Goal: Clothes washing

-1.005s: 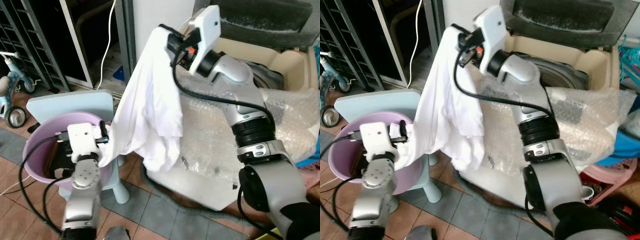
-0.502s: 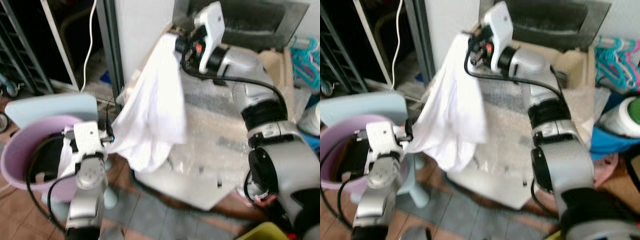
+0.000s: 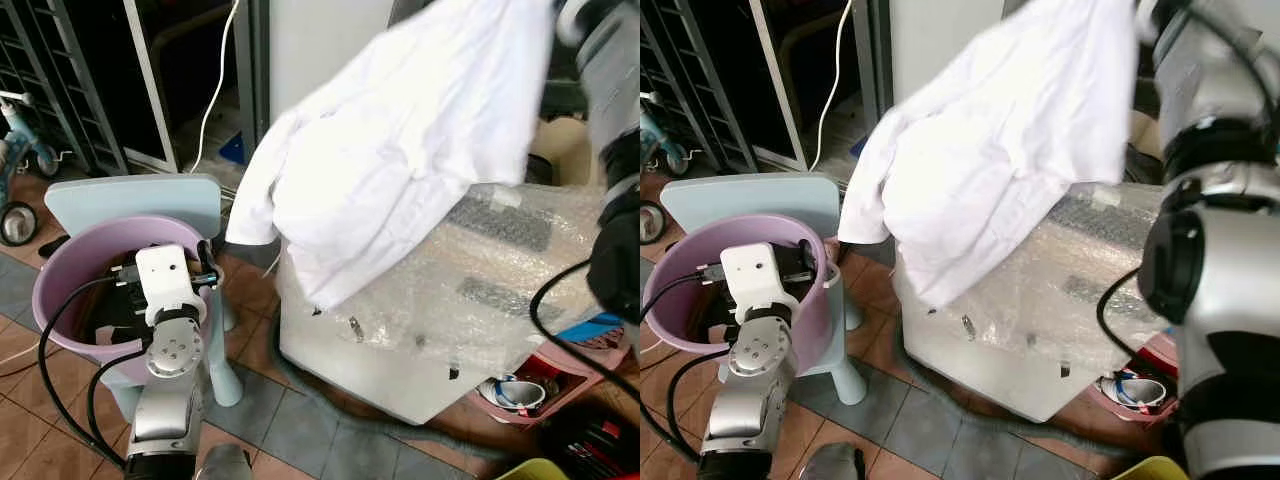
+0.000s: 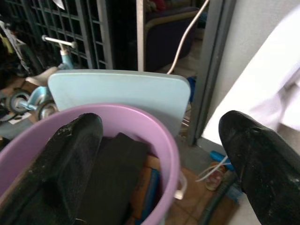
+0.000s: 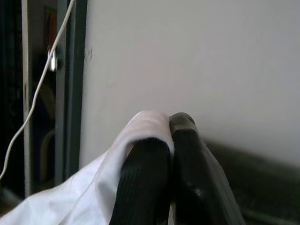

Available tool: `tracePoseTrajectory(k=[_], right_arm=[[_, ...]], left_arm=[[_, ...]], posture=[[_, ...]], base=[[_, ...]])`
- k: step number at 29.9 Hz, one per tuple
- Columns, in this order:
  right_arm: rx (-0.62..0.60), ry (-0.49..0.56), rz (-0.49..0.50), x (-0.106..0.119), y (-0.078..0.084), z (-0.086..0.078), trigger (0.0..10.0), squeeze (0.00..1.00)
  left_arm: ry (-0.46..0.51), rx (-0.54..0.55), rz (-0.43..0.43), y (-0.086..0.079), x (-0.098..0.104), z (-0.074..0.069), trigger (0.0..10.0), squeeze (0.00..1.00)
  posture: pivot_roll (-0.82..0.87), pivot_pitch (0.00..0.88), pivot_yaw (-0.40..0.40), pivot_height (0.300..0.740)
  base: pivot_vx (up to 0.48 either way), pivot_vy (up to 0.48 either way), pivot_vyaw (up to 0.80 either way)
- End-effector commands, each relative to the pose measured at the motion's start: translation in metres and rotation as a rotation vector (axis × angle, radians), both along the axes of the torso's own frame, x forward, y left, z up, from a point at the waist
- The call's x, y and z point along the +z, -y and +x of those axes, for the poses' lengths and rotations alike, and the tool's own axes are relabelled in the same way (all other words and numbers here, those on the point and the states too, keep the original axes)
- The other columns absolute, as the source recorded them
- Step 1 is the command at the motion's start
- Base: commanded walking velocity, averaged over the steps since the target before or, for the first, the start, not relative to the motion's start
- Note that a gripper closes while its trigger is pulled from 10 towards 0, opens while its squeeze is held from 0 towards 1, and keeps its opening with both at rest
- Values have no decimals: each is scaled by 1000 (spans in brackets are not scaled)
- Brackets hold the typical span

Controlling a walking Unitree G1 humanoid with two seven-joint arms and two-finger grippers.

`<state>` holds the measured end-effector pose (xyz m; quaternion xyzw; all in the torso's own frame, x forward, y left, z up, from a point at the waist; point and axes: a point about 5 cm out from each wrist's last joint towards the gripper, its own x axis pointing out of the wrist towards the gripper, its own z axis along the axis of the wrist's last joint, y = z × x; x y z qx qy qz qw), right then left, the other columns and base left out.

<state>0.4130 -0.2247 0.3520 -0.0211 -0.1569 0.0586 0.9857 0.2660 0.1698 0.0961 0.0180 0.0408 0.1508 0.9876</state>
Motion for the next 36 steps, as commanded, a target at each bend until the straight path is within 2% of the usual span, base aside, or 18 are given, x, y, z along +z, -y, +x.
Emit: tracePoseTrajectory(k=[1, 5, 6, 9, 11, 15, 17, 20, 24, 29, 32, 34, 35, 36], right_arm=[[40, -12, 18, -10, -4, 1, 10000, 0], [110, -70, 3, -40, -15, 4, 10000, 0], [133, -106, -25, -57, -21, 4, 10000, 0], [189, -165, -77, -87, -33, 0, 10000, 0], [220, -186, -92, -99, -39, -3, 10000, 0], [285, -211, -89, -131, -54, -18, 10000, 0], [292, -214, -88, -137, -57, -22, 10000, 0], [323, -202, -159, -160, -70, -38, 10000, 0], [357, -207, -185, -173, -80, -51, 10000, 0], [398, -221, -173, -177, -87, -59, 10000, 0], [468, -253, -197, -182, -97, -73, 10000, 0], [515, -305, -247, -191, -100, -78, 10000, 0], [506, -335, -341, -200, -98, -80, 10000, 0], [493, -346, -353, -201, -97, -79, 10000, 0]], left_arm=[[19, -12, 15, -1, 5, 2, 10000, 0], [15, -12, 15, -2, 5, 2, 10000, 0], [11, -18, 14, -1, 5, 2, 10000, 0], [11, -31, 12, 1, 4, 0, 10000, 0], [17, -41, 13, 2, 5, 0, 10000, 0], [22, -43, 14, 0, 6, -1, 10000, 0], [22, -43, 14, -1, 6, -1, 10000, 0], [25, -48, 17, -2, 6, -1, 10000, 0], [24, -56, 15, -1, 6, -1, 10000, 0], [23, -61, 14, 0, 6, -1, 10000, 0], [16, -58, 8, 0, 6, -2, 10000, 0], [15, -55, 1, 0, 6, -2, 10000, 0], [13, -56, 1, 1, 5, -3, 10000, 0], [12, -56, 2, 1, 5, -4, 10000, 0]], posture=[[5, 0, -55, 740], [2, 0, -48, 740], [1, 0, -44, 740], [2, 0, -42, 740], [1, 0, -40, 740], [0, 0, -36, 740], [0, 0, -36, 740], [-5, 0, -29, 740], [-10, 0, -26, 740], [-9, 0, -27, 740], [-5, 0, -29, 740], [-4, 0, -29, 740], [-2, 0, -31, 740], [-1, 0, -31, 740]], base=[[251, 0, 0], [63, 0, 0], [0, 0, 0], [0, 0, 0], [139, 0, 0], [311, 0, 0], [330, 0, 0], [480, 0, 0], [480, 0, 0], [480, 0, 0], [195, 0, 0], [0, 0, 0], [0, 0, 0], [0, 0, 0]])
